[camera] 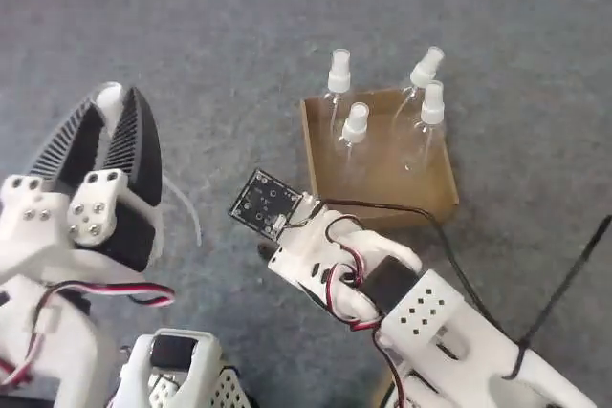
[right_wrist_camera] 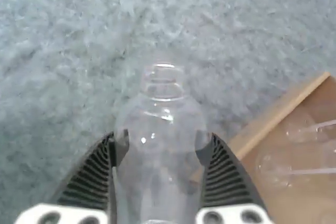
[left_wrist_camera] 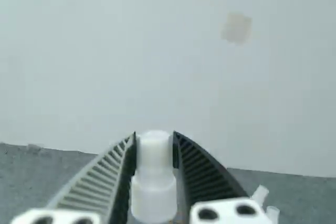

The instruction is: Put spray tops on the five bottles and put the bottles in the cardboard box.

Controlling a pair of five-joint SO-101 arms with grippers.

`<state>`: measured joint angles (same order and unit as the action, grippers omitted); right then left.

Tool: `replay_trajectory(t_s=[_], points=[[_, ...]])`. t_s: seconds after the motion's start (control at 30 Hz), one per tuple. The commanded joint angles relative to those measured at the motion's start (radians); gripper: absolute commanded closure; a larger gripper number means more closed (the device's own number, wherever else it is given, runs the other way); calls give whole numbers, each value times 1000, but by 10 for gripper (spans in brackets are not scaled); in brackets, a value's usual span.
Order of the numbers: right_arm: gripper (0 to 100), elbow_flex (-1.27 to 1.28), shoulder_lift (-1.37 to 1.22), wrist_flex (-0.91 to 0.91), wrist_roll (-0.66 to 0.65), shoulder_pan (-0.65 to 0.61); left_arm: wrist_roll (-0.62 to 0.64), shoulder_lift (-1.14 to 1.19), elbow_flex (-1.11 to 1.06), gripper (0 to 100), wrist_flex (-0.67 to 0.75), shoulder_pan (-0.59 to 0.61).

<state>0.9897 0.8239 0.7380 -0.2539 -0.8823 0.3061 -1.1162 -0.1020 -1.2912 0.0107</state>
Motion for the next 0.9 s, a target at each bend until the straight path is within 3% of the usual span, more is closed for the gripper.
replay_trajectory(t_s=[0.0, 0.4, 0.87], points=[[991, -3, 41, -79, -14, -8, 17, 8, -99, 989, 123, -3], [991, 89, 41, -249, -14, -70, 18, 9, -357, 989, 404, 5], [991, 89, 41, -246, -14, -71, 14, 2, -539, 989, 489, 6]])
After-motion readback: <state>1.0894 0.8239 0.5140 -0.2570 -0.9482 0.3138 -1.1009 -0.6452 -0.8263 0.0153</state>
